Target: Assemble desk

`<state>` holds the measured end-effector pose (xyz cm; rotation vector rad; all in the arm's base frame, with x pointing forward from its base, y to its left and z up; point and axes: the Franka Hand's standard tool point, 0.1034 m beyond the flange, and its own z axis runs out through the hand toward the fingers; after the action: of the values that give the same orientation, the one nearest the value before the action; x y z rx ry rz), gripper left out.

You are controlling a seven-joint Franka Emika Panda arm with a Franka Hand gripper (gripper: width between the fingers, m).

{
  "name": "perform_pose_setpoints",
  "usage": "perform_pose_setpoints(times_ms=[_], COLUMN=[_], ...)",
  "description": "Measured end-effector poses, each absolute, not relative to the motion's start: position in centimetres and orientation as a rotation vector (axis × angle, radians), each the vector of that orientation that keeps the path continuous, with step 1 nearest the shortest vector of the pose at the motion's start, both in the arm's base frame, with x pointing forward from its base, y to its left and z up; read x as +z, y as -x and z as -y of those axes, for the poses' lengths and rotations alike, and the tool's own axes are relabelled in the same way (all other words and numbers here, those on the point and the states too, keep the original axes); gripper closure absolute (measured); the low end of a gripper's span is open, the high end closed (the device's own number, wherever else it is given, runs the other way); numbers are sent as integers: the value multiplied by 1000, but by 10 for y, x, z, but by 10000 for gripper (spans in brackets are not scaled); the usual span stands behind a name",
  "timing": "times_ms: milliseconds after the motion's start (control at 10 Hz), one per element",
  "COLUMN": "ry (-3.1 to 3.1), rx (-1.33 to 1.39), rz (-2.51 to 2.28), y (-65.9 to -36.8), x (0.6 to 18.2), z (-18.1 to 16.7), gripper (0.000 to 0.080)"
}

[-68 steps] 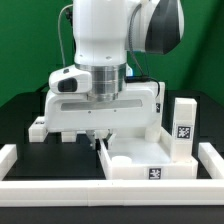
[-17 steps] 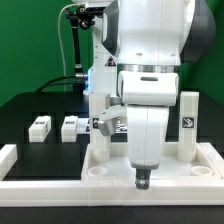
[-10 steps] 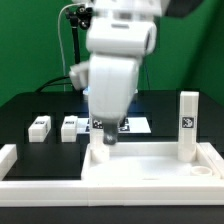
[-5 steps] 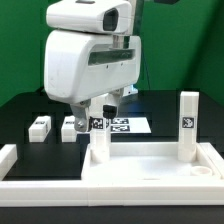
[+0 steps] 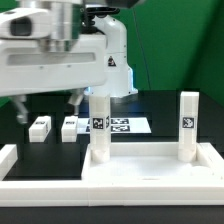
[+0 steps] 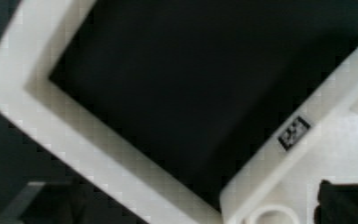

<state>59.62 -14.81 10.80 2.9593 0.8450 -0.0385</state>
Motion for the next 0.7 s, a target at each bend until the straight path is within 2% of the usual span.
perform_pose_setpoints(times_ms=[500,700], ry=[-3066,-3139], rx=[-53,-80], rz=[-332,93], y=[-592,-573], x=[105,98], z=[150,168], gripper=[151,151])
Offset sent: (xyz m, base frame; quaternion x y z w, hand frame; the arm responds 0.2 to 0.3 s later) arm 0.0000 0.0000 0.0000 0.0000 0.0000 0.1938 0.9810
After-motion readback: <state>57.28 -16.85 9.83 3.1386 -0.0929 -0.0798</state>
